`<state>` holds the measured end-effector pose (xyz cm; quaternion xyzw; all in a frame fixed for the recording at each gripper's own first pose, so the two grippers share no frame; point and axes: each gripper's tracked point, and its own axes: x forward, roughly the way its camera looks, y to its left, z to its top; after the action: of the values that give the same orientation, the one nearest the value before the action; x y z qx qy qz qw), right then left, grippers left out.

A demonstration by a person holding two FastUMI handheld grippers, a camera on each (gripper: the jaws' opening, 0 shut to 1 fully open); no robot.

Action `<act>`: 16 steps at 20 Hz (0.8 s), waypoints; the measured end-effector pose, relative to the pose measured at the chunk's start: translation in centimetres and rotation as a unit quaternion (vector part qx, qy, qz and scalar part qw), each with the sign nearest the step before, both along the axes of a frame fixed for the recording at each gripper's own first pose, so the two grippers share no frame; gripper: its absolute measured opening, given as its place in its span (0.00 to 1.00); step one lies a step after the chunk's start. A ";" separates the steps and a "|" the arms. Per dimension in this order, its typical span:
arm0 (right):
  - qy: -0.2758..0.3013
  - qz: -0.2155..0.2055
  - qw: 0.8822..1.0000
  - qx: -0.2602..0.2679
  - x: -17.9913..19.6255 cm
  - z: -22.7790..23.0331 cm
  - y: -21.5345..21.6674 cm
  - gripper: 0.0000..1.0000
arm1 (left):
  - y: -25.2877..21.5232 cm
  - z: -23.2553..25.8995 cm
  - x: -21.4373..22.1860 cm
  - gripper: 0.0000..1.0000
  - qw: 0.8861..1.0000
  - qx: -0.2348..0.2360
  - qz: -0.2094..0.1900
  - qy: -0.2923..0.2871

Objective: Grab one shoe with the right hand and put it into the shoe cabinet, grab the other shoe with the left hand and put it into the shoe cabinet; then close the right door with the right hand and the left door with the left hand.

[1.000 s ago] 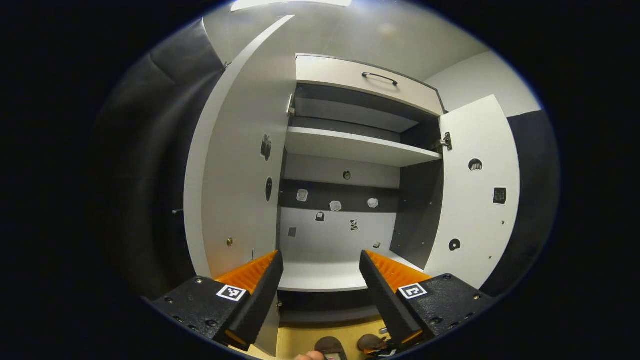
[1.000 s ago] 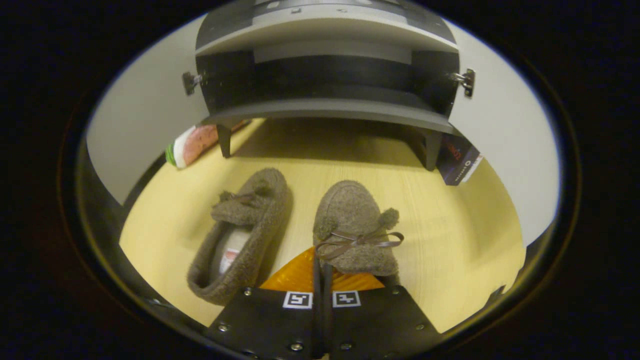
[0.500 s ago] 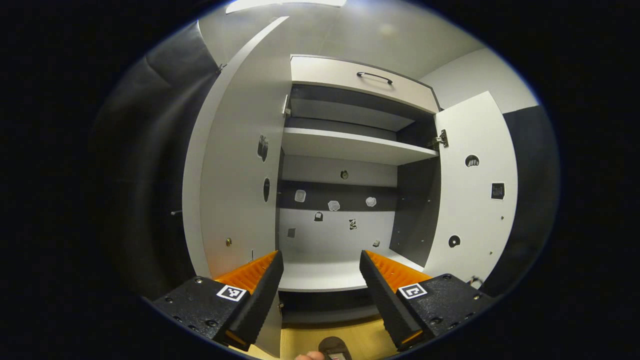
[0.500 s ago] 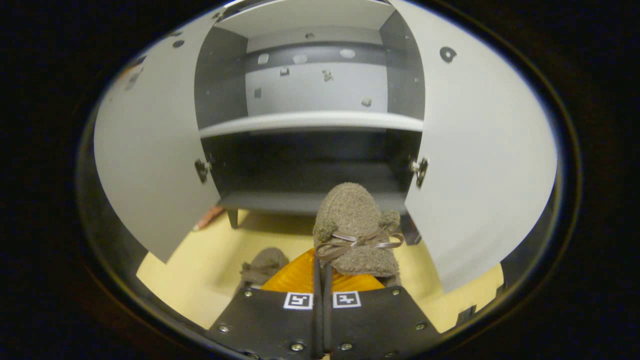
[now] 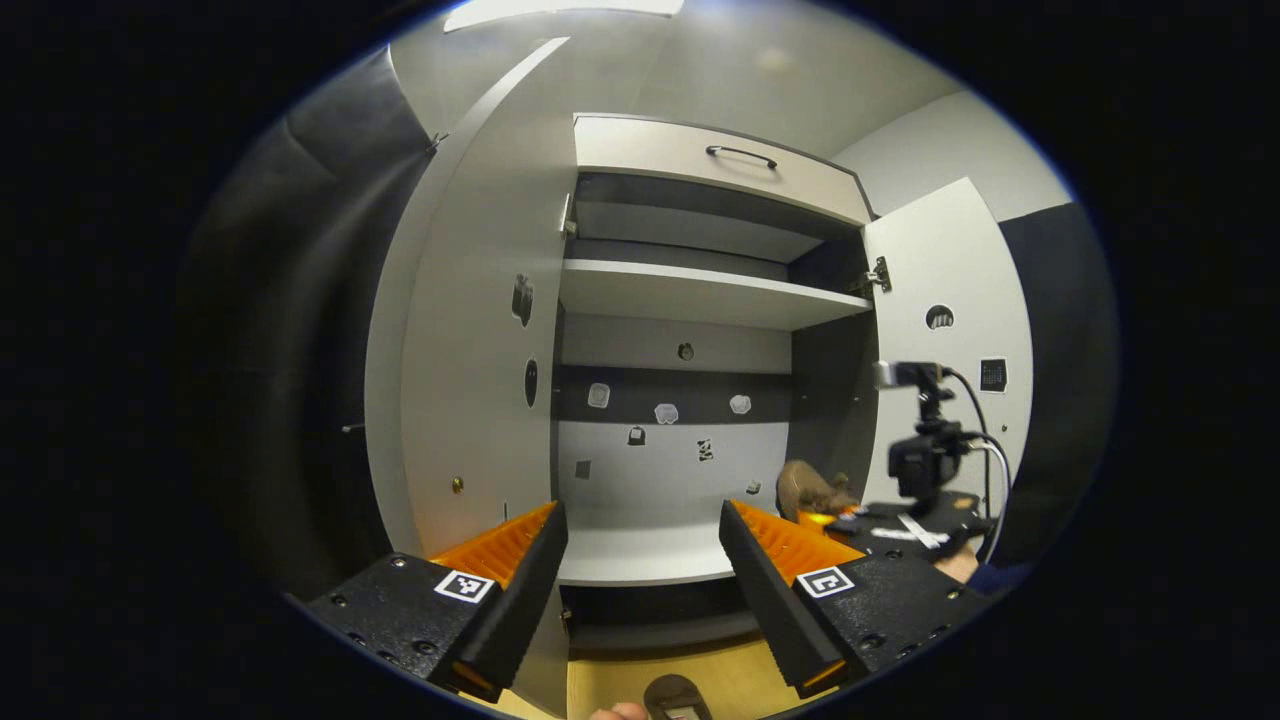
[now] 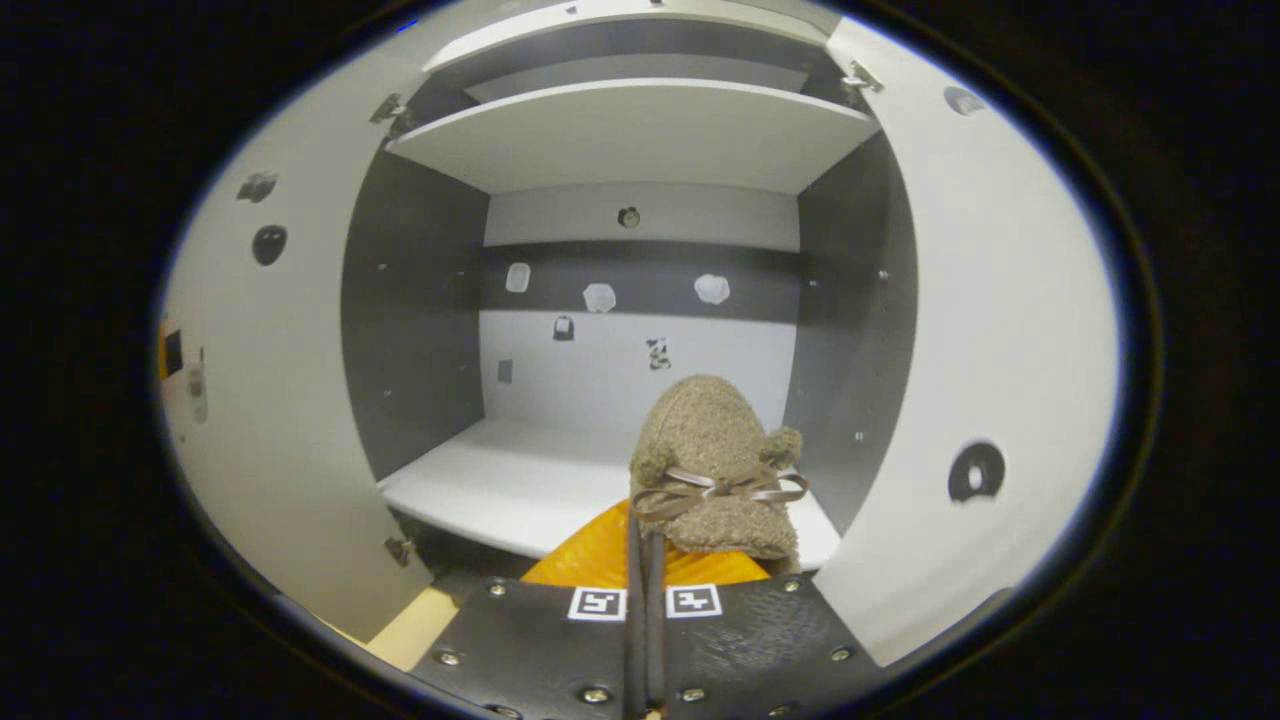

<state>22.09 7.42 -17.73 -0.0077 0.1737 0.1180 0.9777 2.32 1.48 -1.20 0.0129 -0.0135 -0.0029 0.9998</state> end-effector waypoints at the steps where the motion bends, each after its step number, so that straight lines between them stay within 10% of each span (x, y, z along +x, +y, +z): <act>1: -0.002 0.000 1.000 -0.007 1.9 0.0 -0.1 0.00 | 0.0 0.0 0.0 0.95 1.000 0.001 0.001 0.000; 6: 0.027 -0.014 0.999 -0.039 10.2 -4.1 -0.5 0.00 | 0.1 -0.1 0.1 0.94 1.000 0.007 0.005 0.001; 16: 0.089 -0.059 0.994 -0.017 14.2 -9.3 -2.0 0.02 | 0.3 -0.1 0.3 0.94 1.000 0.012 0.015 -0.004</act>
<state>36.30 5.39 -27.00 -0.0038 0.2623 0.0571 0.9633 2.66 1.74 -1.28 0.0255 -0.0170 0.0122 0.9995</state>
